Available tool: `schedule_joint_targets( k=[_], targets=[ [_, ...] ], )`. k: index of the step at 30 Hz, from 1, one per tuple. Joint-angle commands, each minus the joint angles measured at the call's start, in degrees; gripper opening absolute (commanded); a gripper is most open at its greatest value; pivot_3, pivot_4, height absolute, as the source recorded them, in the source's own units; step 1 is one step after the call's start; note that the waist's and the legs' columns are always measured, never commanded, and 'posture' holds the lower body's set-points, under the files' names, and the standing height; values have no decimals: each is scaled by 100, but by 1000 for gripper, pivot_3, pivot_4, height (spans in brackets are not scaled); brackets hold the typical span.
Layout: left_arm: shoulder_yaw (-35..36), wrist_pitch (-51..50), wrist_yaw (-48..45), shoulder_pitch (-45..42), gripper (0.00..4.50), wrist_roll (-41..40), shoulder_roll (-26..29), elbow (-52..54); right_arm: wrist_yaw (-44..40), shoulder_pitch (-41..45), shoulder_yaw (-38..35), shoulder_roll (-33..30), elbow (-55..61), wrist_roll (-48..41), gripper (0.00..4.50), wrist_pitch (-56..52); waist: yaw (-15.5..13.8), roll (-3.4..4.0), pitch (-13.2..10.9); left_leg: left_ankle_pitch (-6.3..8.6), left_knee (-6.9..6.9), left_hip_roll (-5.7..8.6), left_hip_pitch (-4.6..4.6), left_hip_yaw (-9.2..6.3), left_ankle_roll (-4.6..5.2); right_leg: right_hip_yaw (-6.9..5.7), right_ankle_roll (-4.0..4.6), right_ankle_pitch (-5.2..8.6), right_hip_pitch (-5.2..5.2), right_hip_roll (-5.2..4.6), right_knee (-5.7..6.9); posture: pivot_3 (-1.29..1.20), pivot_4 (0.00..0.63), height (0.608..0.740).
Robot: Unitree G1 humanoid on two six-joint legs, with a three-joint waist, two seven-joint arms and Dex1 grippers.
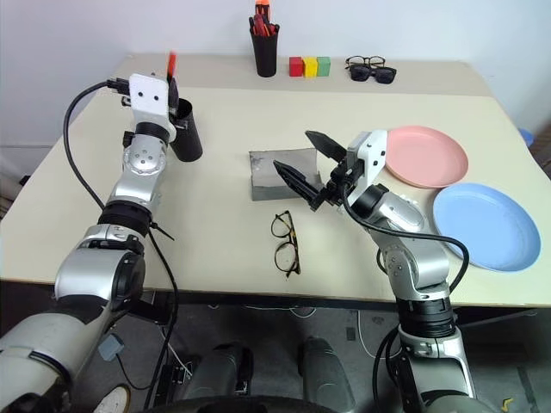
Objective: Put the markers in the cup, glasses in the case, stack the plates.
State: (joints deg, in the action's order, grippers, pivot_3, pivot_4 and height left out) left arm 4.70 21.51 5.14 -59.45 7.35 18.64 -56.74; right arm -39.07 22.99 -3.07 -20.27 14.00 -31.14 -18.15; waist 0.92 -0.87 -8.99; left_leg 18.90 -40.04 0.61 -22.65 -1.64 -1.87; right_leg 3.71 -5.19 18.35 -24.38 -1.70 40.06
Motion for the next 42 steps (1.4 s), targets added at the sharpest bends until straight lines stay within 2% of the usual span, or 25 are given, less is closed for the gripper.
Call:
schedule_joint_targets(
  k=[1, 4, 7, 9, 11, 13, 18, 20, 22, 26, 35, 42],
  targets=[
    [18, 109, -57, -153, 3332, -80, -2, 114, 34, -8, -106, -50, 293, -22, 4500, 95, -1, 0, 0, 0, 0, 0, 0, 0, 0, 0, 0, 0, 0, 0, 0, 0, 150, 740],
    [60, 101, -181, -130, 3332, -195, -55, 309, 86, -44, -123, -77, 297, -4, 4500, 59, -2, 0, 0, 0, 0, 0, 0, 0, 0, 0, 0, 0, 0, 0, 0, 0, 150, 740],
    [224, -671, -758, -246, 3332, -731, -250, 796, 327, -149, -130, -167, 374, 129, 4500, -101, -12, 0, 0, 0, 0, 0, -1, 0, 0, 0, 0, 0, 0, -1, 0, 0, 150, 740],
    [102, -1693, -1663, -335, 3332, -1119, -311, 1343, 578, -337, -135, -256, 540, 281, 4500, -243, -25, 0, 0, 0, -1, 0, -5, -2, 0, 0, 0, 0, 0, -1, 0, 0, 150, 740],
    [-304, -3362, -3278, -314, 3332, -1919, -312, 2333, 768, -965, -274, -507, 1093, 335, 4500, -563, 12, 0, 0, 0, -1, 1, -7, -2, 0, -1, 0, 0, -2, 0, -1, 0, 150, 740],
    [-718, -4213, -4428, -183, 3332, -2225, -137, 2908, 833, -1526, -408, -801, 1537, 412, 4500, -809, -35, 0, 0, 0, -1, 1, -23, -22, -1, -7, 0, 0, -7, 3, 4, 0, 150, 740],
    [-1560, -5152, -6302, 159, 3332, -2387, 521, 3820, 816, -2635, -841, -1355, 2341, 242, 4500, -1221, 80, 4, 1, 0, -1, 3, -20, -19, 0, -1, 0, 0, -10, 10, -6, 0, 150, 740],
    [-1920, -5049, -6918, 199, 3332, -2226, 736, 3845, 831, -2983, -1074, -1415, 2560, 136, 4500, -1304, 123, 3, 0, 0, 0, -1, -6, -22, 2, 4, 1, 0, -3, 17, 2, 0, 150, 740],
    [-2383, -4700, -7182, 57, 3332, -1706, 846, 3358, 863, -3312, -1340, -1394, 2738, -7, 4500, -1376, 134, 4, 0, 9, 5, -4, 20, -25, 19, 5, 3, 0, 24, 24, 2, 0, 150, 740],
    [-2698, -4538, -7551, -247, 3332, -1323, 854, 2662, 991, -3489, -1524, -1348, 2913, -45, 4500, -1380, 150, 1, -1, 15, 5, 0, 66, -27, 29, 2, 3, 1, 81, 33, -10, 0, 150, 740],
    [-3029, -3350, -7531, -1028, 3332, -325, 252, 727, 1336, -3541, -1527, -1263, 3171, -74, 4500, -1465, 2, -1, -2, 24, 2, 8, 54, -28, 45, -3, 1, 1, 80, 22, -31, 0, 150, 740],
    [-3066, -2857, -7449, -1234, 3332, 140, -153, -117, 1563, -3455, -1634, -1327, 3387, -207, 4500, -1687, -15, -3, -4, 26, 2, 8, 47, -30, 48, -3, 0, 1, 78, 19, -36, 0, 150, 740]
  ],
)
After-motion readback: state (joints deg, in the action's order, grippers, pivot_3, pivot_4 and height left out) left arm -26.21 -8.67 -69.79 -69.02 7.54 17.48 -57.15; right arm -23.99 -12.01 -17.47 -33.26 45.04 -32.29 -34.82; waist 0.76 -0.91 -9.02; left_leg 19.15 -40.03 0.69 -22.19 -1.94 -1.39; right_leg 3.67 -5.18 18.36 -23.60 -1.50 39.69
